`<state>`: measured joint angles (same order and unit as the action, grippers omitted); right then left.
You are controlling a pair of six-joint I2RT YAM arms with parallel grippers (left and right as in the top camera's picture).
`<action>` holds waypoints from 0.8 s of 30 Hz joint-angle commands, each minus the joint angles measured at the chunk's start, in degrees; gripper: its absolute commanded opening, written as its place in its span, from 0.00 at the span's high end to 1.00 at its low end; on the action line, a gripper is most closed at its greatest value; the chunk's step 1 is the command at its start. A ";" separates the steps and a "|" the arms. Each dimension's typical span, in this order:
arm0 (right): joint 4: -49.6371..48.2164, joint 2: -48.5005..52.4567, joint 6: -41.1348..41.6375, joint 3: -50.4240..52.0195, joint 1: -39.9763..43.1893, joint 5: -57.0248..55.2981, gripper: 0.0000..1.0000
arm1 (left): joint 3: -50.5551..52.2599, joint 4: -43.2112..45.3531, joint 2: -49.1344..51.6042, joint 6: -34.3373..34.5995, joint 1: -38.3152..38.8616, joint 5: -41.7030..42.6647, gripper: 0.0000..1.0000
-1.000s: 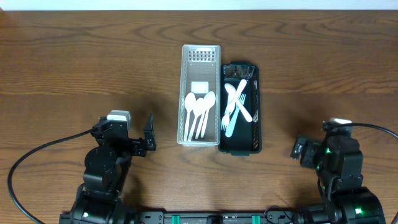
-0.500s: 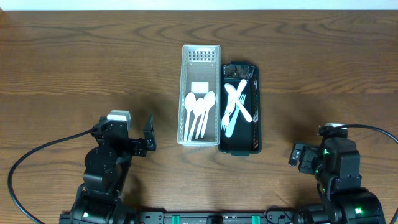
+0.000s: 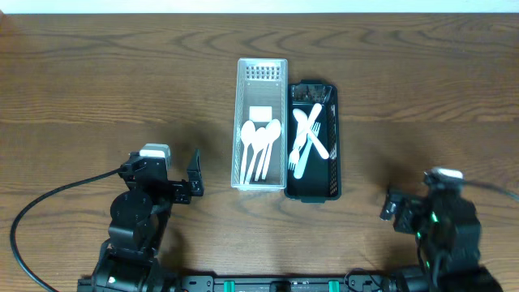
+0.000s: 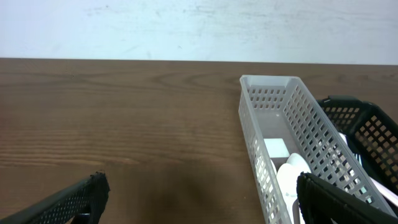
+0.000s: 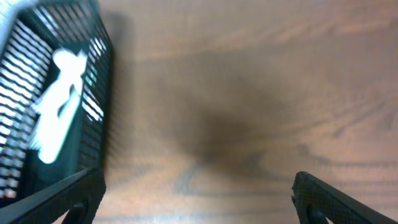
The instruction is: Pack container
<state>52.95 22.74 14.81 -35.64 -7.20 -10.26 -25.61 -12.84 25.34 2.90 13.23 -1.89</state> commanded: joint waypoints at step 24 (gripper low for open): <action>-49.03 -22.43 -15.32 35.32 1.25 6.10 0.01 | 0.24 0.04 -0.31 -0.72 0.24 -0.09 0.02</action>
<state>3.60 1.19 1.34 -0.47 -6.87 -7.55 -25.61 -13.04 25.34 2.92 13.23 -1.89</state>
